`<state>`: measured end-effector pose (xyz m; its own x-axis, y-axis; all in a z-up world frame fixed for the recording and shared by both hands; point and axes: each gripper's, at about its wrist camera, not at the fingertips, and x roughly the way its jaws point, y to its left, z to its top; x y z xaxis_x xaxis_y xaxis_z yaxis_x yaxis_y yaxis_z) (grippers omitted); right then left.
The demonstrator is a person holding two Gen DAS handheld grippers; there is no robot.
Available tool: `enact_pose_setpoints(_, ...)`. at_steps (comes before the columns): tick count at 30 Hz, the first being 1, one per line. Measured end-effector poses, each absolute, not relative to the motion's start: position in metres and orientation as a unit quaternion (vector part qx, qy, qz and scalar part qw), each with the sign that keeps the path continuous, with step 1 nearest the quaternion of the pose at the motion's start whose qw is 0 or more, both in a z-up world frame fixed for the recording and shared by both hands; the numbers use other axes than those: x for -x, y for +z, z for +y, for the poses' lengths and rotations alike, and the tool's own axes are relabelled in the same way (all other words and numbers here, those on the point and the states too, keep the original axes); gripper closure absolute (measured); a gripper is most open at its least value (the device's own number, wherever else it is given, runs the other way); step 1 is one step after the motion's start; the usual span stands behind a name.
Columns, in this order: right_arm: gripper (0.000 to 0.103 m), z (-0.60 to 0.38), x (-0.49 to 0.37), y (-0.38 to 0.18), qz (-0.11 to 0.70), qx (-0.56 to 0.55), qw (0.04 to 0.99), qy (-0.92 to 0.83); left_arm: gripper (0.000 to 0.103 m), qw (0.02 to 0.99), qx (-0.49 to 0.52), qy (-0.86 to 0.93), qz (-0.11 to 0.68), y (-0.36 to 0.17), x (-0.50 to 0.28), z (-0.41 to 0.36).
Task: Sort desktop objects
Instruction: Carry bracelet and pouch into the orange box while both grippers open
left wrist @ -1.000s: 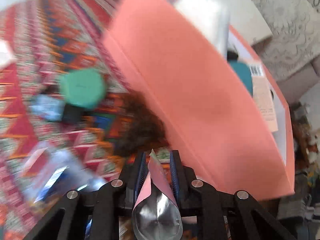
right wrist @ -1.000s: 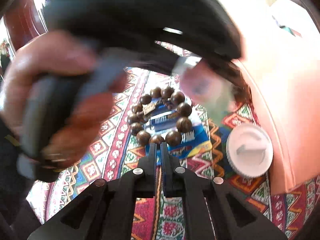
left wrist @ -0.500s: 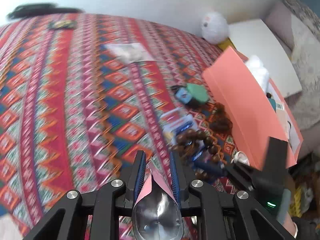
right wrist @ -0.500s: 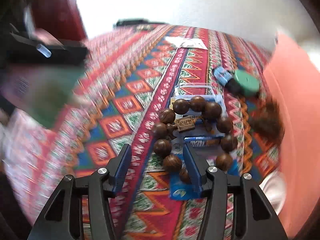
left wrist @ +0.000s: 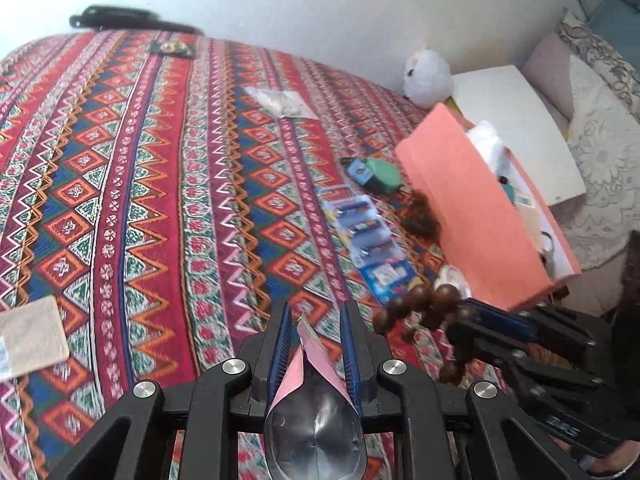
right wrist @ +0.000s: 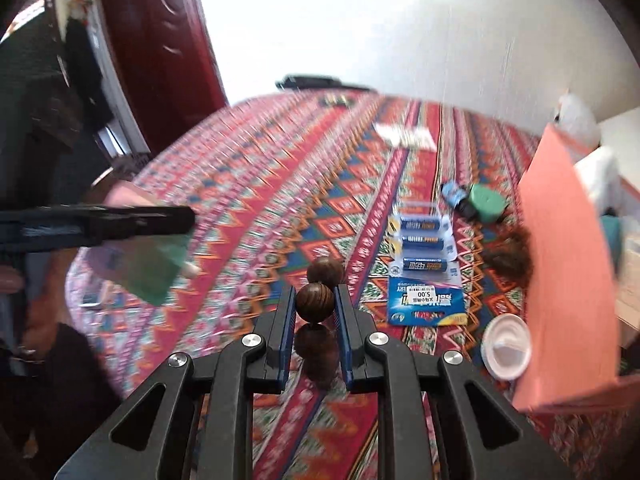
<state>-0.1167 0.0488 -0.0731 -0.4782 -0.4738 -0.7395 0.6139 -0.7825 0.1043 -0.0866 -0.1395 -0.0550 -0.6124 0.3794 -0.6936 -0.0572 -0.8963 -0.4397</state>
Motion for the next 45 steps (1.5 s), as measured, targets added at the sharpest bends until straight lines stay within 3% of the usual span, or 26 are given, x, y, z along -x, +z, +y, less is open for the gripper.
enact_pose_setpoints(9,0.084,0.085,-0.012,0.009,0.103,-0.330,0.319,-0.882,0.084,0.156,0.388,0.894,-0.159,-0.016,0.024,-0.098)
enact_pose_setpoints(24,0.083,0.198,-0.072,0.077,0.069,-0.248,0.205,-0.944,0.084,0.280,0.344,0.895,-0.052,0.062,0.032,0.052)
enact_pose_setpoints(35,0.083,0.316,-0.009,0.103,0.026,-0.206,0.089,-0.974,0.084,0.299,0.343,0.890,-0.001,0.076,0.153,0.167)
enact_pose_setpoints(45,0.083,0.404,0.137,0.086,-0.013,-0.229,0.060,-0.971,0.084,0.294,0.350,0.888,0.040,0.074,0.277,0.264)
